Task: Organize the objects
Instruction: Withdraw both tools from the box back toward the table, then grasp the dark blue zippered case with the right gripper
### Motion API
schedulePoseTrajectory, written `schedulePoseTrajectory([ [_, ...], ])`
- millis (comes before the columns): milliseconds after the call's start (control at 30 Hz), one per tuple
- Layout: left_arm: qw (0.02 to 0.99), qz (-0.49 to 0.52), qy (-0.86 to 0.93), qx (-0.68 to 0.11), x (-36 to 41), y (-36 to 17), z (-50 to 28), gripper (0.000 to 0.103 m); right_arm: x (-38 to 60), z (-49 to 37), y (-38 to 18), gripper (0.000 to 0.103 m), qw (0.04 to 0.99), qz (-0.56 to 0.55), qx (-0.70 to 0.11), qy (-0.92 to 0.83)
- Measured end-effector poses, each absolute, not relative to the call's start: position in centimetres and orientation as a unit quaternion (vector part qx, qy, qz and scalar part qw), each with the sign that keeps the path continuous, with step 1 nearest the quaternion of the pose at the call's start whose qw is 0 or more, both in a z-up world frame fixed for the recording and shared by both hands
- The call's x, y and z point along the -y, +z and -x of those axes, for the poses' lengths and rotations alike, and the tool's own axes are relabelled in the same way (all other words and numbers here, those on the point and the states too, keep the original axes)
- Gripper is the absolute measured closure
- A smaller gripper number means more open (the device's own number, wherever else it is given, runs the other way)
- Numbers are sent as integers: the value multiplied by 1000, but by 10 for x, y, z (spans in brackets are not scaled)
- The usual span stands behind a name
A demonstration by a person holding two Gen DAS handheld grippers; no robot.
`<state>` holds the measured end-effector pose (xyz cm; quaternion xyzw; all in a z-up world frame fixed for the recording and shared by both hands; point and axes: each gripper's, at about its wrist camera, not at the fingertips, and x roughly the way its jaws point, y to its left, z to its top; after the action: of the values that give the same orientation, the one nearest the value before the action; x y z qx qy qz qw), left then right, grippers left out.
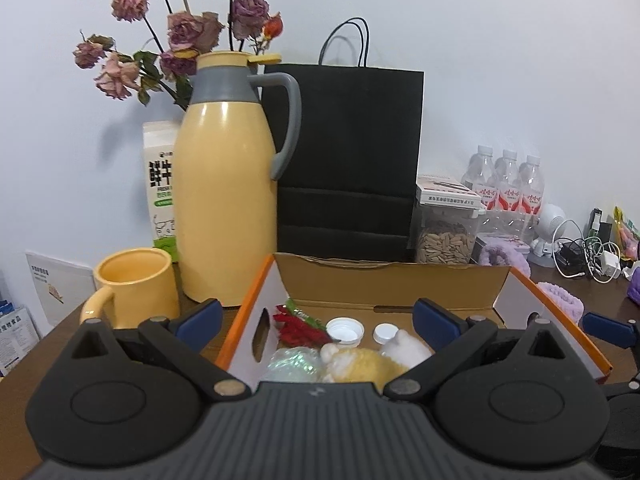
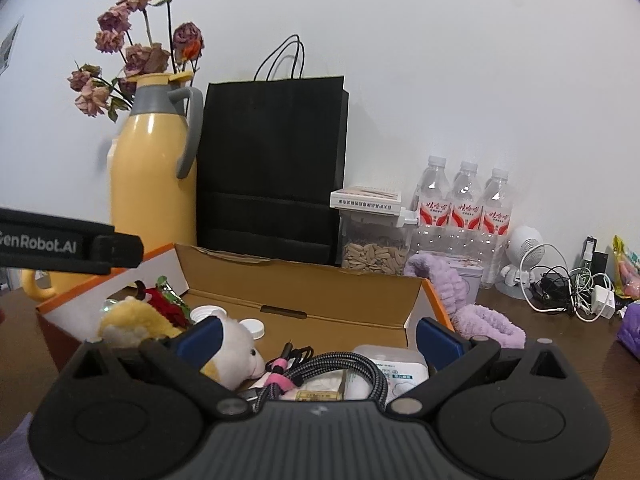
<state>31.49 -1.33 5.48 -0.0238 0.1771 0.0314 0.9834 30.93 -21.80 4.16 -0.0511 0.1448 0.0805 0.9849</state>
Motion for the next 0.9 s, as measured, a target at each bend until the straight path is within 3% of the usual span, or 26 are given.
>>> schedulePoseTrajectory([
  [367,981,16,41,-191,-6,55,-253,0,209,-245,44,0,980,59,-160,106],
  [900,966,11,60,-250,-36,25,-179,0,187,-177,13,0,949,67,-269,148],
])
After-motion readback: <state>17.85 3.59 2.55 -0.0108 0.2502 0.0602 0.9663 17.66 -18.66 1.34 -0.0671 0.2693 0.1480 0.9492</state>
